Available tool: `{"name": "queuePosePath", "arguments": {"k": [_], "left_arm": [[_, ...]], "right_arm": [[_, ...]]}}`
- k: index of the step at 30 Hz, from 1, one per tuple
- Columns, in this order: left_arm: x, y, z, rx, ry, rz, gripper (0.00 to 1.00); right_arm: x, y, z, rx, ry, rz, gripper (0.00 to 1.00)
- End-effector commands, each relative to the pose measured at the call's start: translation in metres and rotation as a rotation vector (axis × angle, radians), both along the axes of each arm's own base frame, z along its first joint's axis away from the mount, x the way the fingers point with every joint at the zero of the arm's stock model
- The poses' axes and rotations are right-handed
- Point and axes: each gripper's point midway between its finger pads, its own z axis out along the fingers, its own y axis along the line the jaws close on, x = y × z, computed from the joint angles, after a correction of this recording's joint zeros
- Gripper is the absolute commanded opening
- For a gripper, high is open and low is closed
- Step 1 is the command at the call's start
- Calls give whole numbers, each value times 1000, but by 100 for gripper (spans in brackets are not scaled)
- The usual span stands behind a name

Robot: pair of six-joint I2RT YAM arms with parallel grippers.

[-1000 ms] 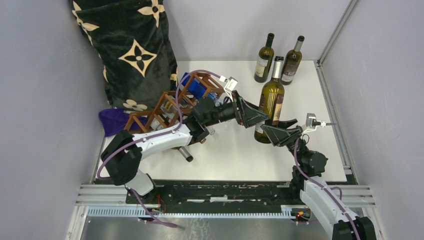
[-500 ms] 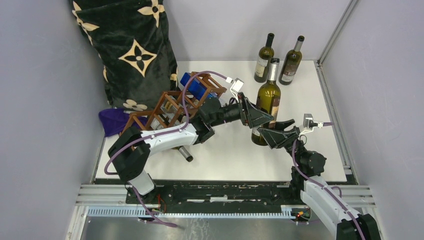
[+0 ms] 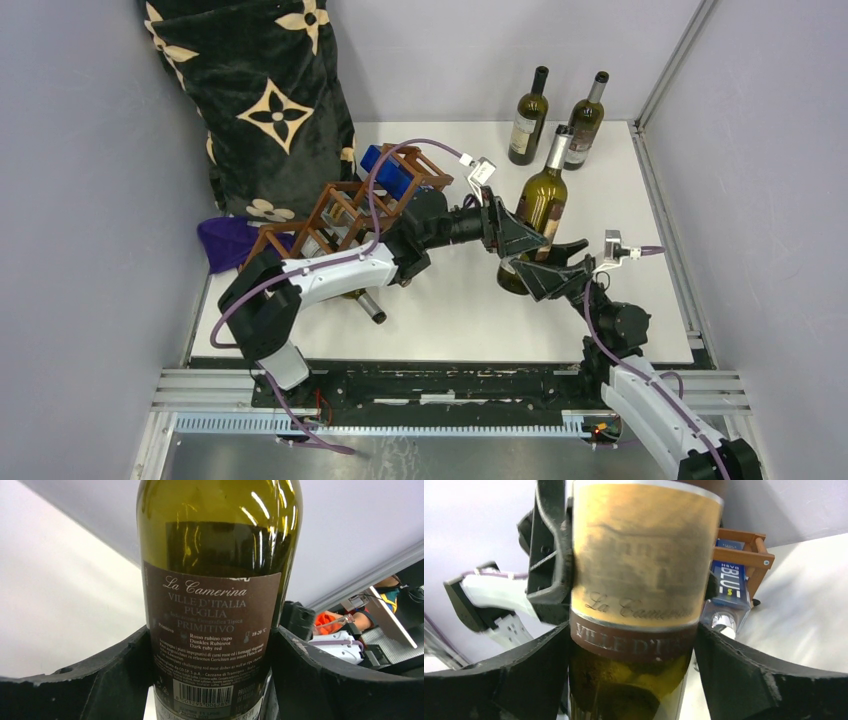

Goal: Put the wine bottle on the wine rack
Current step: Pick up the wine bottle from the corner of the board.

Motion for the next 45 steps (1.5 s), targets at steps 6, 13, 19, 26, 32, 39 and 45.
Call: {"name": "queuePosePath", "arguments": {"k": [6, 13, 19, 26, 32, 39, 45], "left_arm": [[-10, 43, 59, -65, -62, 5, 2], [-5, 64, 65, -68, -57, 53, 2], [3, 82, 69, -60, -69, 115, 2], [7, 91, 69, -28, -97, 131, 2], [5, 98, 63, 25, -115, 126, 2], [-4, 109, 51, 109, -133, 107, 2], [-18, 125, 46, 165, -141, 101, 2]], "right_arm": [[-4, 9, -38, -198, -51, 2, 98], [-9, 13, -41, -216, -62, 31, 98], [-17, 16, -34, -224, -116, 63, 98], [-26, 19, -27, -235, -181, 85, 98], [-34, 20, -24, -267, -247, 96, 98], [-41, 20, -22, -313, -322, 91, 98], [-44, 21, -19, -368, -380, 89, 98]]}}
